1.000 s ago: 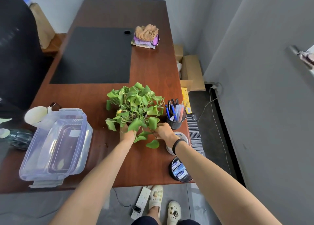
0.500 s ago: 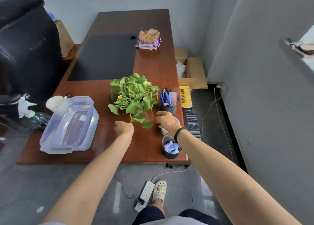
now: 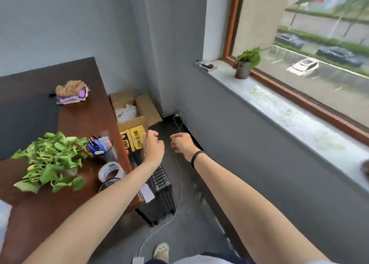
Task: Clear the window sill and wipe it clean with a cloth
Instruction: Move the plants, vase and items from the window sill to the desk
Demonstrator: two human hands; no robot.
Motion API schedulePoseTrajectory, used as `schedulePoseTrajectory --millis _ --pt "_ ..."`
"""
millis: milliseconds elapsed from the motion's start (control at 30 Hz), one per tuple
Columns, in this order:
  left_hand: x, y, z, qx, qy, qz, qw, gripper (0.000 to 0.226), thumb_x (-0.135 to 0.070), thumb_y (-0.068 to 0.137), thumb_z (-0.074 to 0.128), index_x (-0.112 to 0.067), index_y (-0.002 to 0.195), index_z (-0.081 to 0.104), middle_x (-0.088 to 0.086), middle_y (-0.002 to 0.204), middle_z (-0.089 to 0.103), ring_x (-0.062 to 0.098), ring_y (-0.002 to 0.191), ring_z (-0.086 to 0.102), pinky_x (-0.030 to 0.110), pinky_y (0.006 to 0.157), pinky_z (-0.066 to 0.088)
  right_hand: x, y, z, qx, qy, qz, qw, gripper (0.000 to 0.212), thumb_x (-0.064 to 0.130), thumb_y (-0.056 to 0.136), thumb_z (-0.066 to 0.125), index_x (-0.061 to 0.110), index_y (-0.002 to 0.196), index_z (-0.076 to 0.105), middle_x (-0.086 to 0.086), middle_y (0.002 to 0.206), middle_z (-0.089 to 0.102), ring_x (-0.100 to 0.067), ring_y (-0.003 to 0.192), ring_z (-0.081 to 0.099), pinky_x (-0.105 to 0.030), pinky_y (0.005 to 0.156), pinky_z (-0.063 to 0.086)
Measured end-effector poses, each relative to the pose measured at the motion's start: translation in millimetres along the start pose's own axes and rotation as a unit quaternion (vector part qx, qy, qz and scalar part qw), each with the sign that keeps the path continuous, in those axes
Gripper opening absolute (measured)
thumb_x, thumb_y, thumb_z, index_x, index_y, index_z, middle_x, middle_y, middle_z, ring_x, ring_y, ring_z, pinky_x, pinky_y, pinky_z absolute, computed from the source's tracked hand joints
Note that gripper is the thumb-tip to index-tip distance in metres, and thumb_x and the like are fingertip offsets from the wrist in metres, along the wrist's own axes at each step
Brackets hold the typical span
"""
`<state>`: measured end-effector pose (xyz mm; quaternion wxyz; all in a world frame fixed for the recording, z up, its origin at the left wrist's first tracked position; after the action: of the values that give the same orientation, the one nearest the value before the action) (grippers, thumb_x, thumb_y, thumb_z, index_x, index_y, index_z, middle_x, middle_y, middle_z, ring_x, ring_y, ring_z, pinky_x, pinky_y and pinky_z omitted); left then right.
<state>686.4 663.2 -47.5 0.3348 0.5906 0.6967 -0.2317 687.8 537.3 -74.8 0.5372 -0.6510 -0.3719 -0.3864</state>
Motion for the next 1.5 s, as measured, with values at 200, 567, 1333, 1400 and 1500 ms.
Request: schedulePoseTrajectory --millis 200,567,1333,1400,1500 --pt "-98 -1 93 0.132 0.008 0.113 0.985 0.023 -0.005 0.087 0.047 -0.011 0.108 0.055 0.007 0.112 0.050 0.022 0.094 0.053 0.027 0.078 0.039 -7 -11 -148 -0.141 0.041 0.014 0.989 0.031 0.002 0.087 0.042 0.007 0.110 0.063 -0.006 0.085 0.059 -0.017 0.073 0.054 -0.021 0.057 0.043" --pt "-216 94 236 0.243 -0.027 0.169 0.955 0.024 -0.005 0.088 0.047 -0.008 0.110 0.056 0.011 0.117 0.046 0.025 0.094 0.053 0.034 0.085 0.046 13 69 -293 -0.275 0.067 0.029 0.959 0.025 -0.002 0.086 0.045 0.014 0.096 0.061 -0.006 0.084 0.060 -0.013 0.064 0.053 -0.019 0.051 0.037" --pt "-336 315 422 0.354 -0.074 0.186 0.914 0.109 -0.033 0.070 0.079 -0.015 0.148 0.005 0.006 0.153 0.019 0.028 0.139 0.019 0.045 0.112 0.024 117 301 -386 -0.257 0.095 0.042 0.961 0.063 0.001 0.091 0.044 0.019 0.148 0.024 -0.010 0.137 0.036 -0.024 0.101 0.051 -0.041 0.099 0.044" --pt "-346 325 427 0.360 -0.086 0.182 0.911 0.117 -0.030 0.067 0.082 -0.016 0.149 -0.001 0.007 0.154 0.017 0.028 0.139 0.017 0.045 0.114 0.021 122 309 -389 -0.247 0.092 0.038 0.964 0.064 -0.001 0.091 0.045 0.020 0.147 0.022 -0.009 0.133 0.038 -0.024 0.108 0.048 -0.040 0.101 0.041" --pt "-359 338 434 0.379 -0.115 0.181 0.900 0.124 -0.027 0.062 0.086 -0.019 0.148 -0.003 0.009 0.150 0.026 0.028 0.137 0.023 0.046 0.113 0.022 128 319 -392 -0.240 0.095 0.023 0.966 0.062 -0.007 0.089 0.042 0.016 0.143 0.026 -0.002 0.121 0.041 -0.018 0.108 0.042 -0.038 0.100 0.038"
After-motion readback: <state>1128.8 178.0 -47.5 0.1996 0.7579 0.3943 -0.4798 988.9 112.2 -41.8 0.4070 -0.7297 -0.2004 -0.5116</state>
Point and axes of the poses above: each hand's wrist, its own y-axis towards the middle knuckle, its own z-axis out of the palm, x = y × z, the point moved 5 cm from there along y, towards the middle knuckle
